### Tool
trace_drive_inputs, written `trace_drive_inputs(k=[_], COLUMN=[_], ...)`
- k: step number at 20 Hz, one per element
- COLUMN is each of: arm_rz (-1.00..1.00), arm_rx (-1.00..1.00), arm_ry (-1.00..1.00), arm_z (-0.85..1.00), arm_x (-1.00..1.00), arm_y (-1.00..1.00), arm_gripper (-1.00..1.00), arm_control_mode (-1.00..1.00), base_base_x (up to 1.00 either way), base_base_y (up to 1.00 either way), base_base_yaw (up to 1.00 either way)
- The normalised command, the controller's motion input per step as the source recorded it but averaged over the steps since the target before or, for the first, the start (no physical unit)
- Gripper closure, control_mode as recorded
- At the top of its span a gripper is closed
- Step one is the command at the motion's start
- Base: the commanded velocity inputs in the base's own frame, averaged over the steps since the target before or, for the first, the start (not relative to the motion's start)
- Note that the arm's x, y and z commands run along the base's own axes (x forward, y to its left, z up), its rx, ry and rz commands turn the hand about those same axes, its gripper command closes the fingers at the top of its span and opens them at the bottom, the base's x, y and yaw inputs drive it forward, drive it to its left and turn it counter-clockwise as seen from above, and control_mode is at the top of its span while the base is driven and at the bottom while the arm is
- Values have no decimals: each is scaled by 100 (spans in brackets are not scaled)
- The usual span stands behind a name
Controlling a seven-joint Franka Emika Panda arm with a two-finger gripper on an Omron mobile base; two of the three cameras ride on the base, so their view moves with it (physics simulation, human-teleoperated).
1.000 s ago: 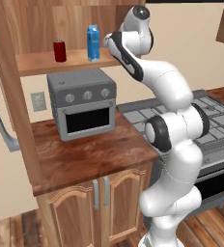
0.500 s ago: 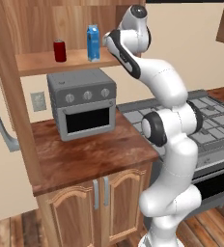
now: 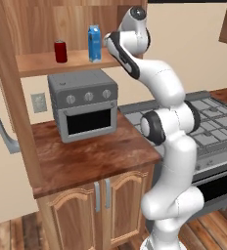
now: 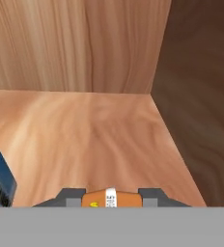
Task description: Pick the milk, boxed drink, can from the counter and place them in the open cabinet.
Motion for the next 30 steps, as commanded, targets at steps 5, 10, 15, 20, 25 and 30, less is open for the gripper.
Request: trace_drive_inputs(k=[5,10,15,20,25,30], arm_rz=[0,0,0,0,0,0], arm_rx=[-2,0,-1,0,0,0], arm_ry=[0,-4,-10,-23,-39,-59], arm_z=[-6,0,0,0,0,-54], arm_x=[26,31,18,-14,-88,-100], arm_y=[0,0,0,0,0,0], arm_gripper=[-100,-100,-100,-100,-100,-100], arm_control_mode=[-100,-100,-100,-100,-100,-100], base_base_x=[0,0,0,0,0,0], base_base_y=[0,0,0,0,0,0], base_base_yaw=[0,0,0,0,0,0])
